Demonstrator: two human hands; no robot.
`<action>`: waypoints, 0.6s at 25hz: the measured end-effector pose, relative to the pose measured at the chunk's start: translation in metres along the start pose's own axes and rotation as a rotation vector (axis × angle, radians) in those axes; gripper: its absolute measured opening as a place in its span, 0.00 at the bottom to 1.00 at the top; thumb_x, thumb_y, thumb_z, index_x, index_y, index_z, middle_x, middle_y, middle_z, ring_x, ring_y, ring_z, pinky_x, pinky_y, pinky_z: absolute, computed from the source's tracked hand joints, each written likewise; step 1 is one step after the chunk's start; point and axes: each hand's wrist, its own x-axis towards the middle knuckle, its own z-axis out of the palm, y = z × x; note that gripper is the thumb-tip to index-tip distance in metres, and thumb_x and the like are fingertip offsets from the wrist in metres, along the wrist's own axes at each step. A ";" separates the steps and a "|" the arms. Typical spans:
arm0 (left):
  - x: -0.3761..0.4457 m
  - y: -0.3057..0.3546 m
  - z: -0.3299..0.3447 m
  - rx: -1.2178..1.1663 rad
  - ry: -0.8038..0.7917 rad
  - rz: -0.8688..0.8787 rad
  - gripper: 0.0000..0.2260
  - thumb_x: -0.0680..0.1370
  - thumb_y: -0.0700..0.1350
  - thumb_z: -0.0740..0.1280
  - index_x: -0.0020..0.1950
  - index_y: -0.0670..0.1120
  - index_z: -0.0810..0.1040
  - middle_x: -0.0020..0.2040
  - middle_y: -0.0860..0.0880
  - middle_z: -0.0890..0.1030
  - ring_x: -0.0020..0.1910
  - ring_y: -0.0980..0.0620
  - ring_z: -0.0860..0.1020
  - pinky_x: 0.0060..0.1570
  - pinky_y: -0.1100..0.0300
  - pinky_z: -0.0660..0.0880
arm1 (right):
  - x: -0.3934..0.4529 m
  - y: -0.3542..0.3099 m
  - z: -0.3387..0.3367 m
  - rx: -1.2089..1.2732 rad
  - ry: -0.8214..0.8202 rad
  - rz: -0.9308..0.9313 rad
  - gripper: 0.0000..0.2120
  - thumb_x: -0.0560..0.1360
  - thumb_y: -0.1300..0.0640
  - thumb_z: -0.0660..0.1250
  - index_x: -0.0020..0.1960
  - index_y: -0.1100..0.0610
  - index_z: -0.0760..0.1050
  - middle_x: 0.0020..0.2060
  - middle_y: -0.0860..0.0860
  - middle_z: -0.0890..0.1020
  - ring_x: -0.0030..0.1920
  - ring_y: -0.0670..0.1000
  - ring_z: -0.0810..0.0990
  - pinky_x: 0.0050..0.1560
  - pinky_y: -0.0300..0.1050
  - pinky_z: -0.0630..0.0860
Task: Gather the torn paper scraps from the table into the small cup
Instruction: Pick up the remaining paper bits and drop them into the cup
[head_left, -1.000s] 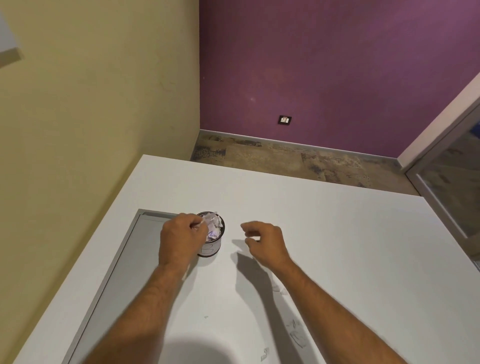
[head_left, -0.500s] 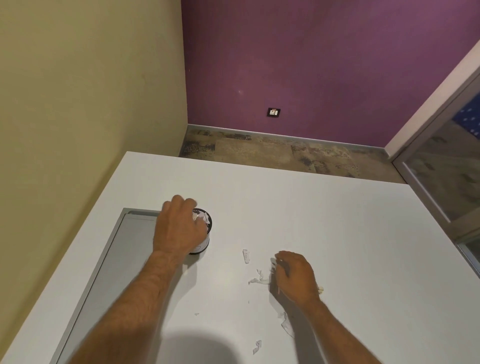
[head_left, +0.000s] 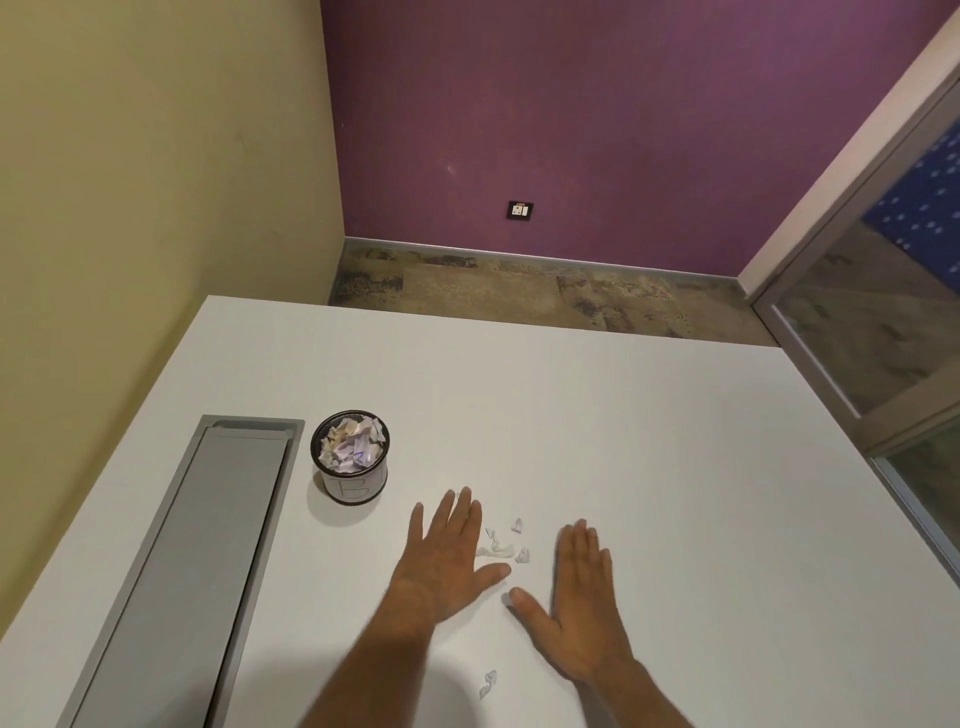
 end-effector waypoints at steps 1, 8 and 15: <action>-0.002 0.001 0.004 0.020 0.020 0.004 0.37 0.78 0.67 0.48 0.79 0.46 0.44 0.80 0.49 0.41 0.79 0.49 0.39 0.75 0.41 0.38 | 0.002 -0.005 0.001 -0.028 -0.018 -0.063 0.52 0.70 0.22 0.43 0.77 0.59 0.32 0.76 0.55 0.32 0.75 0.52 0.28 0.75 0.55 0.32; -0.035 -0.025 0.013 -0.096 0.150 0.099 0.25 0.83 0.57 0.47 0.79 0.53 0.47 0.80 0.56 0.53 0.79 0.57 0.45 0.76 0.50 0.36 | 0.016 -0.042 0.008 -0.127 -0.061 -0.384 0.51 0.71 0.22 0.47 0.78 0.55 0.38 0.78 0.51 0.37 0.76 0.50 0.31 0.74 0.60 0.33; -0.084 -0.049 0.024 -0.495 0.327 0.101 0.26 0.81 0.59 0.57 0.77 0.55 0.57 0.78 0.60 0.56 0.77 0.60 0.53 0.78 0.56 0.50 | -0.013 -0.034 -0.001 0.117 0.004 -0.430 0.50 0.74 0.30 0.60 0.78 0.56 0.38 0.79 0.51 0.40 0.78 0.53 0.38 0.75 0.56 0.36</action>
